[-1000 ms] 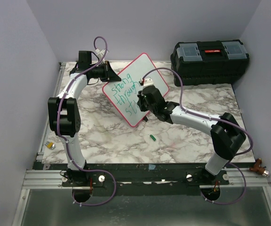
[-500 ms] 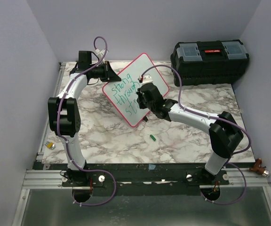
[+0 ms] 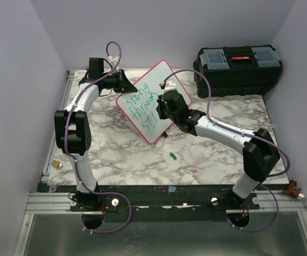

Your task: Write a sentence on the whiteboard

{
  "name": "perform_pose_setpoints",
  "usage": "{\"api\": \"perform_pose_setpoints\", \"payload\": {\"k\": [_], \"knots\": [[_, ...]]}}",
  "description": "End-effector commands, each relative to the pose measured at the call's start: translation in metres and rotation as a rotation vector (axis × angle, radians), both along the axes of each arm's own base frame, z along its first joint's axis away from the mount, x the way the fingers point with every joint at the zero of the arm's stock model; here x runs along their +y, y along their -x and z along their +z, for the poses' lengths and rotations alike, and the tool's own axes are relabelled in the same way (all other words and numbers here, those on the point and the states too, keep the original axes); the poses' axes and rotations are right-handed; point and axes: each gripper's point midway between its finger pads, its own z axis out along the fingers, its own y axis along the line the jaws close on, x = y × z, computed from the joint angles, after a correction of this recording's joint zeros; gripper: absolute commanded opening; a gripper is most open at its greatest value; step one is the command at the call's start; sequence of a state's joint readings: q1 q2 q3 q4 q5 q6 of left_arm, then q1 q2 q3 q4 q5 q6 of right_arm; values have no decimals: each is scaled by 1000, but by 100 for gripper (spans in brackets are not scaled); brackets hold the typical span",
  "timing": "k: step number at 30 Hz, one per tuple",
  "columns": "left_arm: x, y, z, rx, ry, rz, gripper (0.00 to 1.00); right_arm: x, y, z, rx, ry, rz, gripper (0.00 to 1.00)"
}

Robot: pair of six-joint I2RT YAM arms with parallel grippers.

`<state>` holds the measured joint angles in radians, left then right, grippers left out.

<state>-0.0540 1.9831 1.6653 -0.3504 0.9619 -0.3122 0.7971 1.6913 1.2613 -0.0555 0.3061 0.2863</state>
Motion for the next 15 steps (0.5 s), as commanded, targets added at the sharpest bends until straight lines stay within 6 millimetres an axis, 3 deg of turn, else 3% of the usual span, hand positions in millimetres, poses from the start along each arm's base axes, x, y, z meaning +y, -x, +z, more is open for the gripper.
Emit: {"api": "perform_pose_setpoints", "payload": {"k": [1, 15], "knots": [[2, -5, 3, -113, -45, -15, 0, -12, -7, 17, -31, -13, -34, 1], [1, -6, 2, -113, -43, -14, 0, -14, -12, -8, 8, 15, -42, 1]]}}
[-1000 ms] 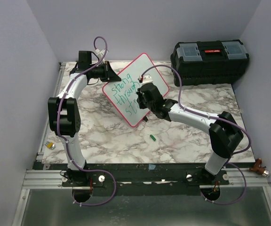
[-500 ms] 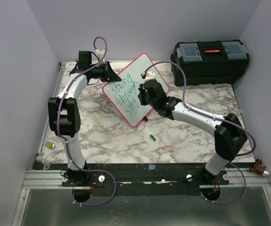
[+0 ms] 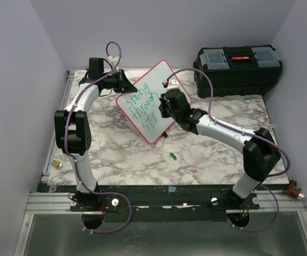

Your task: Write a sentence on the whiteboard

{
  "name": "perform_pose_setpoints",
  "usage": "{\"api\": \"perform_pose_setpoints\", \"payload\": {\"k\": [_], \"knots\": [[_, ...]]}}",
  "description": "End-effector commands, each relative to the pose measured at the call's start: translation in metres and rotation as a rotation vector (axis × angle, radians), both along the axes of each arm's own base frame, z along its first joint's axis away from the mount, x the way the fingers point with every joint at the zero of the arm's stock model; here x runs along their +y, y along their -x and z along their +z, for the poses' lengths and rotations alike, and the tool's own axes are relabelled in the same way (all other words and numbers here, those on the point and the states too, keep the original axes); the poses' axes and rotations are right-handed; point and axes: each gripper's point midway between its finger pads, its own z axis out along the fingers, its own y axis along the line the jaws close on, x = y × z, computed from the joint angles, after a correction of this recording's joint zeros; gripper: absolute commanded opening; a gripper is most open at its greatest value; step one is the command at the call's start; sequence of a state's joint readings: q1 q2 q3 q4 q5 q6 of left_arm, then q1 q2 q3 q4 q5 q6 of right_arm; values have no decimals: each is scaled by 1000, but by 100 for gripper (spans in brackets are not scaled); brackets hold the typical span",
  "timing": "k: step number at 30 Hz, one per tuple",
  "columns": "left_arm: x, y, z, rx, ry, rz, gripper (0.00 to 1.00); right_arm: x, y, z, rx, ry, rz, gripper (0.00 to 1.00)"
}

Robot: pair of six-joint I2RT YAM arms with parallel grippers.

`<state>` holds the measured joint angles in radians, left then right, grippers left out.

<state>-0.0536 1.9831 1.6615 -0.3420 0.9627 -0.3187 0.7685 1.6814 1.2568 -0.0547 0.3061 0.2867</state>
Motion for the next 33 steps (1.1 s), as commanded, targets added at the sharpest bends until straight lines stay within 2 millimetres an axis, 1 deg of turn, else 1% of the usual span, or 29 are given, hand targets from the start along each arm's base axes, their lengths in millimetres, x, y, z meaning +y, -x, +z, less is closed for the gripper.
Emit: {"api": "perform_pose_setpoints", "payload": {"k": [1, 10, 18, 25, 33], "knots": [[1, -5, 2, -112, -46, -17, 0, -1, -4, -12, 15, 20, -12, 1], [1, -6, 3, -114, -45, -17, 0, 4, -3, -24, 43, 25, 12, 1], [1, -6, 2, -110, -45, -15, 0, 8, 5, -35, 77, 24, 59, 1], [1, -6, 3, -110, -45, -15, 0, 5, 14, -50, 112, 39, 76, 1], [1, -5, 2, -109, -46, -14, 0, 2, 22, -58, 141, 44, 85, 1]]}}
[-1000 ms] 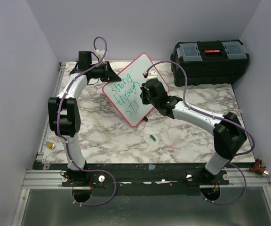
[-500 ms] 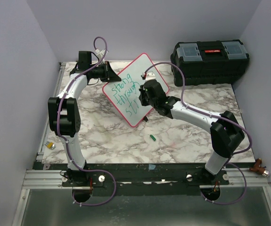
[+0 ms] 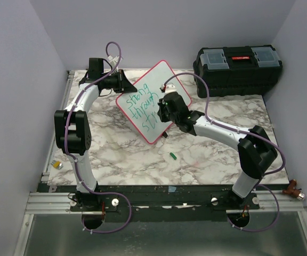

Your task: Write a sentence on the whiteboard

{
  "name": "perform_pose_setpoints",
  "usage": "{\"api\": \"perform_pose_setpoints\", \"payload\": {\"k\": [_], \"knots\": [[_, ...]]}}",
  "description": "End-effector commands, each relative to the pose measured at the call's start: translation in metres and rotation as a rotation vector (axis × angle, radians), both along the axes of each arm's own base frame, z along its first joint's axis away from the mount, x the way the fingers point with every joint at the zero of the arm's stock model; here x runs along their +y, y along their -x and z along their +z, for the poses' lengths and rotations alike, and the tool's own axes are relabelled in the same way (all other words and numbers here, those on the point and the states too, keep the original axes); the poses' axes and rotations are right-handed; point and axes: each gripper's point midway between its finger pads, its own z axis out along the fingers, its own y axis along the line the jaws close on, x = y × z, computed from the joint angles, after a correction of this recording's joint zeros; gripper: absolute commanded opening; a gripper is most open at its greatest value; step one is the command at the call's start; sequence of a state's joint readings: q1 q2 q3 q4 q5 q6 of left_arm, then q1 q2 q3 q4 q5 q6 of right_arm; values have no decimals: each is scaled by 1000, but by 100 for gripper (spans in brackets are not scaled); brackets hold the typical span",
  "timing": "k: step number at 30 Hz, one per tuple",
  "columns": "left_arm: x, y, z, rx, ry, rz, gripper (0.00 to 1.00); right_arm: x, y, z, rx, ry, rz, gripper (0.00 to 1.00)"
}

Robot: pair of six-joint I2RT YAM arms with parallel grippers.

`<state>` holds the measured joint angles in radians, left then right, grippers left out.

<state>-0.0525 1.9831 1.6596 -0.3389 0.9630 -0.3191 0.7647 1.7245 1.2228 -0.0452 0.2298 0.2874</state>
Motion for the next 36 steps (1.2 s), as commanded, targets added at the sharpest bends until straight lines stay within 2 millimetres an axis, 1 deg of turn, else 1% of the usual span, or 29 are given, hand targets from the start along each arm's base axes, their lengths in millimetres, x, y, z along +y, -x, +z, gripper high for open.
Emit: {"api": "perform_pose_setpoints", "payload": {"k": [1, 6, 10, 13, 18, 24, 28, 33, 36], "knots": [[1, -5, 2, -108, -47, -15, 0, -5, 15, -24, 68, 25, 26, 1], [1, -5, 2, -109, -46, -15, 0, -10, 24, -29, 92, 24, 34, 1], [1, -5, 3, -110, -48, -13, 0, -17, 26, -35, 98, 42, 15, 1], [1, -5, 3, -112, -47, -15, 0, -21, 22, -37, 90, 58, -11, 1], [1, -4, 2, -111, -49, -13, 0, -26, 9, -34, 71, 92, -77, 1], [1, -5, 2, -110, -47, -14, 0, -18, -5, -26, 47, 108, -77, 1], [1, -5, 2, -110, -47, -14, 0, -9, -9, -21, 44, 91, -57, 1], [1, -5, 2, -111, -48, -13, 0, 2, -7, -15, 48, 50, -15, 1], [1, -5, 3, -111, -47, -14, 0, 11, -2, -12, 53, 17, 34, 1]]}}
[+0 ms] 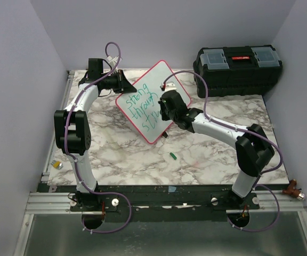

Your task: Write a sentence on the whiteboard

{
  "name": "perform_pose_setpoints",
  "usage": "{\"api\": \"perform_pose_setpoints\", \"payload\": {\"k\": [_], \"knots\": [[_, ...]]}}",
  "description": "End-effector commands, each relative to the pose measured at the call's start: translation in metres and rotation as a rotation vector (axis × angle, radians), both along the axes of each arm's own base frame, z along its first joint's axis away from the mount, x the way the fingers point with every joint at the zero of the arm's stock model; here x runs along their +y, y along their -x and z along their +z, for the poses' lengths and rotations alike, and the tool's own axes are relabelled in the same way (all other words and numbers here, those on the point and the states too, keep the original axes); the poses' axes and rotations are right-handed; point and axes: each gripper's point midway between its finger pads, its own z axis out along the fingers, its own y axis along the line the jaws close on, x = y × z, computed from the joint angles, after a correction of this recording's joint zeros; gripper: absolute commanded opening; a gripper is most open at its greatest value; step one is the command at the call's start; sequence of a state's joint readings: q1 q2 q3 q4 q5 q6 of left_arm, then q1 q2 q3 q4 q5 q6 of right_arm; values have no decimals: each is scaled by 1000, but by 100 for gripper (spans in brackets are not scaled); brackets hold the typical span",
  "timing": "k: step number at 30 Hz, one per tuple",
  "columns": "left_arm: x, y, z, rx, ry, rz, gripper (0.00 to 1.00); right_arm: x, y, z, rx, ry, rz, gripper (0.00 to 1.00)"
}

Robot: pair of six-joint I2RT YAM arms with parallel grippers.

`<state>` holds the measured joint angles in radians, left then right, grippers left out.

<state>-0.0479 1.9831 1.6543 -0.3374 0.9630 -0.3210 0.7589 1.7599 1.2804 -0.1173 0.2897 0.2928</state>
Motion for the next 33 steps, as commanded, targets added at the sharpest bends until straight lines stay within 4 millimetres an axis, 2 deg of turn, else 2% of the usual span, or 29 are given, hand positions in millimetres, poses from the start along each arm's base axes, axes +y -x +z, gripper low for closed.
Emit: {"api": "perform_pose_setpoints", "payload": {"k": [1, 18, 33], "knots": [[-1, -5, 4, -116, -48, -19, 0, 21, 9, -7, 40, -43, 100, 1], [-1, -5, 4, -116, -48, -18, 0, 40, 13, 0, 57, -109, 167, 0], [-2, -4, 5, -116, -46, -21, 0, 20, 18, -13, 67, -62, 108, 1]]}}
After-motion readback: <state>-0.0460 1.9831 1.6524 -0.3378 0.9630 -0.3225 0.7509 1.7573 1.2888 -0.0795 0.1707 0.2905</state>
